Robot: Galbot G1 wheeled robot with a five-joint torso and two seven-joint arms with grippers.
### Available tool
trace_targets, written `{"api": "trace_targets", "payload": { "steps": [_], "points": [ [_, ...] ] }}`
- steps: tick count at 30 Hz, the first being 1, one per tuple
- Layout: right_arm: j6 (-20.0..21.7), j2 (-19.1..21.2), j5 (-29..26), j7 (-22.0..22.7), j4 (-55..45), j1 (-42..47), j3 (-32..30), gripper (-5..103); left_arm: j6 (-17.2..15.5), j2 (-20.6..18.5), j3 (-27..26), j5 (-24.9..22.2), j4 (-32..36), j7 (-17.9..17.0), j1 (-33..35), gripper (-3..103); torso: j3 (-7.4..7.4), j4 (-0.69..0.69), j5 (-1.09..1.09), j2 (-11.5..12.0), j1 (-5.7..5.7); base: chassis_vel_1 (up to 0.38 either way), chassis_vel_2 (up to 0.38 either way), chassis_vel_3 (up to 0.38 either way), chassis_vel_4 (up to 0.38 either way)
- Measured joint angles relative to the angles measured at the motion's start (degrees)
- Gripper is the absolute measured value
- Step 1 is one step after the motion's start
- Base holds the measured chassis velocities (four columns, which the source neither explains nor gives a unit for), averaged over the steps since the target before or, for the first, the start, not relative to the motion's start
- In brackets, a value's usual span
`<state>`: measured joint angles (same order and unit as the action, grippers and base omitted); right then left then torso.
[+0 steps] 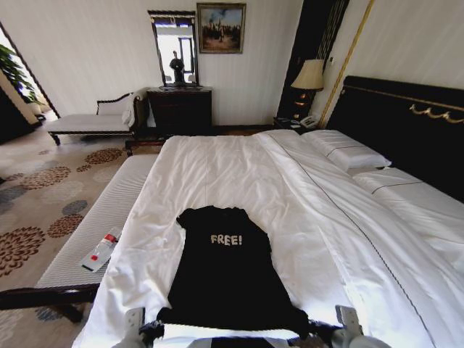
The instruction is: Fold the clothes on the bed.
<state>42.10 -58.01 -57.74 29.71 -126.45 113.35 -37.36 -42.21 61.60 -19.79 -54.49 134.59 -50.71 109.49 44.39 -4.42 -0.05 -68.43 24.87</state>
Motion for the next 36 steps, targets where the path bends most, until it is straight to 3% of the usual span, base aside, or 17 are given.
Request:
{"api": "trace_targets", "payload": {
  "steps": [2,9,12,14,15,18,20,22,24,25,27,31,36],
  "points": [
    [0.0,-0.19,-0.12,-0.08,-0.56,-0.16,-0.53,11,0.03,-0.03,-0.14,0.25,0.54,0.92,0.25,8,0.0,0.0,0.02,0.0,0.0,0.0,0.0,0.0,0.0],
    [-0.01,0.01,0.0,-0.62,-2.78,0.52,-2.55,32,0.06,-0.21,-2.49,1.95,3.99,2.94,2.06,29,0.0,0.0,0.01,0.0,0.0,0.0,0.0,0.0,0.0],
    [-0.01,0.0,0.3,-0.75,-3.73,0.45,-3.1,49,0.07,-0.48,-3.16,3.86,6.27,4.38,4.6,45,0.0,0.0,0.01,0.0,0.0,0.0,0.0,0.0,0.0],
    [-0.01,-0.21,0.66,-0.77,-3.8,-0.11,-3.11,54,0.08,-0.49,-3.09,5.89,7.31,5.34,6.82,50,0.0,0.01,0.01,0.0,0.0,0.0,0.0,0.0,0.0],
    [-0.01,-0.21,0.66,-0.77,-3.8,-0.11,-3.11,54,0.08,-0.49,-3.09,5.89,7.31,5.34,6.82,50,0.0,0.01,0.01,0.0,0.0,0.0,0.0,0.0,0.0],
    [-0.01,-1.34,0.83,-0.77,-3.38,-0.61,-3.52,70,0.08,-0.42,-2.99,7.71,6.88,6.1,8.69,67,0.0,0.0,0.02,0.0,-0.01,0.0,0.0,0.0,0.0],
    [0.0,-1.58,0.82,-0.77,-3.3,-0.69,-3.71,70,0.08,-0.31,-3.16,7.93,6.41,6.21,8.91,67,0.0,-0.01,0.01,0.0,0.0,0.0,0.0,0.0,0.0],
    [0.0,-1.69,0.68,-0.89,-3.02,-1.53,-4.05,81,0.07,-0.04,-3.66,7.97,6.33,7.29,9.12,78,0.0,0.0,0.01,0.0,0.0,0.0,0.0,0.0,0.0],
    [0.0,-1.61,0.28,-1.23,-2.43,-3.25,-4.58,91,0.69,0.0,-3.7,8.12,7.07,9.58,7.64,89,-0.01,0.02,0.01,0.0,0.0,0.0,0.0,0.0,0.0],
    [0.0,-1.61,0.28,-1.23,-2.43,-3.25,-4.58,91,0.69,0.0,-3.7,8.12,7.07,9.58,7.64,89,-0.01,0.02,0.01,0.0,0.0,0.0,0.0,0.0,0.0],
    [0.02,-1.26,-0.81,-1.72,-1.83,-5.64,-5.16,99,2.74,-0.17,-3.63,9.85,7.24,13.05,4.21,97,0.0,0.0,0.02,0.0,-0.01,0.0,0.0,0.0,0.0],
    [0.02,-0.39,-2.14,-3.57,-1.32,-9.3,-5.98,100,6.16,-1.14,-4.02,11.34,4.66,18.24,-2.56,100,0.0,0.0,0.01,0.0,0.01,0.0,0.0,0.0,0.0],
    [-1.09,0.85,-2.55,-6.89,1.03,-15.62,-5.47,100,9.94,-1.76,-3.93,11.15,-4.29,22.59,-12.33,100,0.0,-0.01,0.0,0.0,0.01,0.0,0.0,0.0,0.0]
  ]
}}
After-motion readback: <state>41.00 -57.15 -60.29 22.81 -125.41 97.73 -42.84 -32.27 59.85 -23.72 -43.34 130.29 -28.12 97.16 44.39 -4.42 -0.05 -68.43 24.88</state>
